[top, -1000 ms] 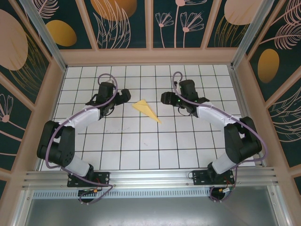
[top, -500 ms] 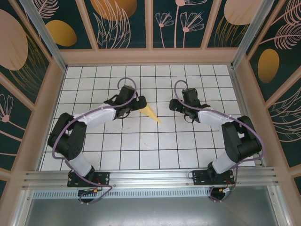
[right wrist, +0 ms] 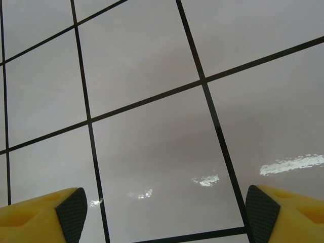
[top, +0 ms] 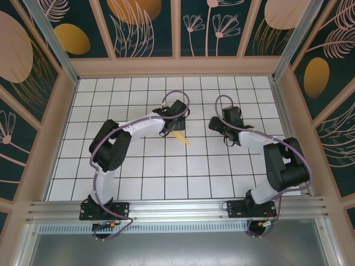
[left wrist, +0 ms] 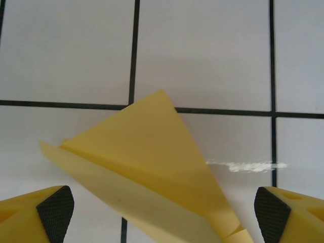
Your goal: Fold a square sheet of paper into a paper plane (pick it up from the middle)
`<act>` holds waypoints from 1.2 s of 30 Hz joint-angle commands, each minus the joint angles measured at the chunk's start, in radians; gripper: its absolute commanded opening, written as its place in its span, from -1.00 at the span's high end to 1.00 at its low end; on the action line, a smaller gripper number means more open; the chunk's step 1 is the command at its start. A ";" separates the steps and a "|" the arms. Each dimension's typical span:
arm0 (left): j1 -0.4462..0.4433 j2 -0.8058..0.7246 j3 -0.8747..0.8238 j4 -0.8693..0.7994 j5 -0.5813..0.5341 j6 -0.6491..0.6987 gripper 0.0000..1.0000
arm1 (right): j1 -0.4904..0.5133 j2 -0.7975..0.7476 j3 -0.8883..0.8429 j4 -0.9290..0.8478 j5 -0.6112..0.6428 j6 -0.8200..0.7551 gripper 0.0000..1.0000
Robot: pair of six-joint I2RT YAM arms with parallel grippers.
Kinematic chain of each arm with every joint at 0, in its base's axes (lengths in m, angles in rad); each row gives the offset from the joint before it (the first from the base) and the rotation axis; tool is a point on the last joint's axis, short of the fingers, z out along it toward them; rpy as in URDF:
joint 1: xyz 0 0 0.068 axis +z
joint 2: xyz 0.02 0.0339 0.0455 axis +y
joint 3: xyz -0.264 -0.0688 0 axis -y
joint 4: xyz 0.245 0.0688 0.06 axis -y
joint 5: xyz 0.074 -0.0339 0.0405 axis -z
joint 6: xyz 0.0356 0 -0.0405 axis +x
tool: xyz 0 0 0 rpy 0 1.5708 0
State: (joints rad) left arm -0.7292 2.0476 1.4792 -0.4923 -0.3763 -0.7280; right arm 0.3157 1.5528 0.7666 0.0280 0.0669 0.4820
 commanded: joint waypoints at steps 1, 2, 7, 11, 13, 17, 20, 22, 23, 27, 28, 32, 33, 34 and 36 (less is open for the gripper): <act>-0.012 0.009 0.024 -0.140 -0.077 -0.025 -0.79 | -0.006 -0.021 -0.007 0.024 -0.005 0.022 -0.67; -0.013 0.001 0.014 -0.136 -0.075 -0.033 -0.76 | -0.006 -0.016 -0.004 0.024 -0.009 0.023 -0.67; -0.013 -0.058 -0.051 -0.098 -0.044 -0.082 -0.66 | -0.006 -0.001 0.005 0.019 -0.035 0.023 -0.67; -0.013 -0.144 -0.177 0.001 -0.018 -0.150 -0.52 | -0.007 0.008 0.008 0.018 -0.047 0.025 -0.67; -0.013 -0.181 -0.230 0.058 -0.002 -0.183 -0.40 | -0.006 0.012 0.011 0.020 -0.047 0.027 -0.66; -0.012 -0.224 -0.314 0.195 0.052 -0.245 -0.15 | -0.007 0.024 0.014 0.017 -0.047 0.027 -0.65; -0.013 -0.223 -0.355 0.285 0.090 -0.289 -0.06 | -0.006 0.028 0.016 0.018 -0.048 0.027 -0.65; -0.012 -0.219 -0.378 0.343 0.110 -0.310 -0.02 | -0.006 0.030 0.016 0.018 -0.047 0.027 -0.65; -0.012 -0.218 -0.388 0.372 0.117 -0.320 0.02 | -0.006 0.033 0.016 0.017 -0.047 0.027 -0.65; -0.011 -0.212 -0.405 0.425 0.131 -0.354 0.16 | -0.007 0.038 0.020 0.013 -0.047 0.027 -0.64; -0.010 -0.211 -0.410 0.432 0.133 -0.359 0.20 | -0.006 0.040 0.021 0.013 -0.048 0.027 -0.64; -0.011 -0.225 -0.434 0.469 0.140 -0.370 0.48 | -0.006 0.041 0.023 0.010 -0.047 0.027 -0.63; -0.011 -0.228 -0.435 0.469 0.139 -0.369 0.55 | -0.006 0.040 0.023 0.009 -0.047 0.027 -0.63; -0.011 -0.232 -0.435 0.474 0.140 -0.366 0.65 | -0.007 0.040 0.022 0.009 -0.048 0.029 -0.63; -0.011 -0.239 -0.434 0.474 0.144 -0.361 0.83 | -0.007 0.039 0.022 0.009 -0.047 0.030 -0.63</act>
State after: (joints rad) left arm -0.7399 1.8389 1.0550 -0.0532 -0.2398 -1.0866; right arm 0.3157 1.5852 0.7670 0.0277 0.0250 0.5007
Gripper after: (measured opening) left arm 0.111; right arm 0.816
